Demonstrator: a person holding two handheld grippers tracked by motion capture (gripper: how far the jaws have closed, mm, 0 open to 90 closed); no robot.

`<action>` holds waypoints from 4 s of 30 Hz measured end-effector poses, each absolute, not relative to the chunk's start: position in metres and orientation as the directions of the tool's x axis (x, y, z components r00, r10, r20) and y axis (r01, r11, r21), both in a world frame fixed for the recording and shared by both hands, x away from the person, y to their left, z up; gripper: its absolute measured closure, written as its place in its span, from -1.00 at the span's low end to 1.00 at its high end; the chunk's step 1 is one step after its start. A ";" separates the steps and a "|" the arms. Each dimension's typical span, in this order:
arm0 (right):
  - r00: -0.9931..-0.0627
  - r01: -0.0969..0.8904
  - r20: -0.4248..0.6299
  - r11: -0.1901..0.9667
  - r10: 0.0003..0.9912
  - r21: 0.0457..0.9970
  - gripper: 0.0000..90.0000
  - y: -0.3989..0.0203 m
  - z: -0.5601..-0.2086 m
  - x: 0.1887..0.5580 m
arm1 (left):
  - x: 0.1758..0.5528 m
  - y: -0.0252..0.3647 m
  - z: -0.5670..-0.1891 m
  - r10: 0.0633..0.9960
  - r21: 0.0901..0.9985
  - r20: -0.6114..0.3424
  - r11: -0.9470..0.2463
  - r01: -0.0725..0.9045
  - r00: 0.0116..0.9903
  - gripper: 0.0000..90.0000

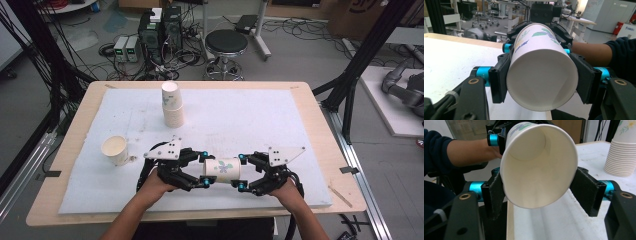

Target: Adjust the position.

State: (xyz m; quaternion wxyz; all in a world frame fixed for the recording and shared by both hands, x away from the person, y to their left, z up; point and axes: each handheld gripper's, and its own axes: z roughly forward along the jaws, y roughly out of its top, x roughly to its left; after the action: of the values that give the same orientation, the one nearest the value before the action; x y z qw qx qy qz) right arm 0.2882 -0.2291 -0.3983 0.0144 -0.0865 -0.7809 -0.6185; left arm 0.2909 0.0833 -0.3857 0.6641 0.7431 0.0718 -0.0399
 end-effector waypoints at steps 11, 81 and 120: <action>-0.980 0.167 0.128 0.283 0.151 0.945 -0.30 -0.233 -0.394 0.290 | 0.288 0.083 -0.385 0.129 0.960 -0.178 -0.194 0.201 0.976 -0.67; -0.991 -0.042 -0.130 0.878 0.023 0.477 -0.30 -0.163 -0.332 0.309 | 0.303 0.046 -0.377 0.153 0.782 -0.011 -0.615 0.103 0.988 -0.56; -0.991 0.115 0.042 0.647 0.128 0.754 -0.45 -0.191 -0.337 0.318 | 0.305 0.057 -0.394 0.191 0.843 -0.100 -0.506 0.185 0.977 -0.29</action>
State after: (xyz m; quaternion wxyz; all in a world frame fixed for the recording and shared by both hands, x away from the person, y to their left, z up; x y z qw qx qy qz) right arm 0.3178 -0.1915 -0.3375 -0.0077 -0.0671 -0.9073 -0.4150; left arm 0.3048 0.0567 -0.3936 0.4852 0.8677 0.1082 0.0031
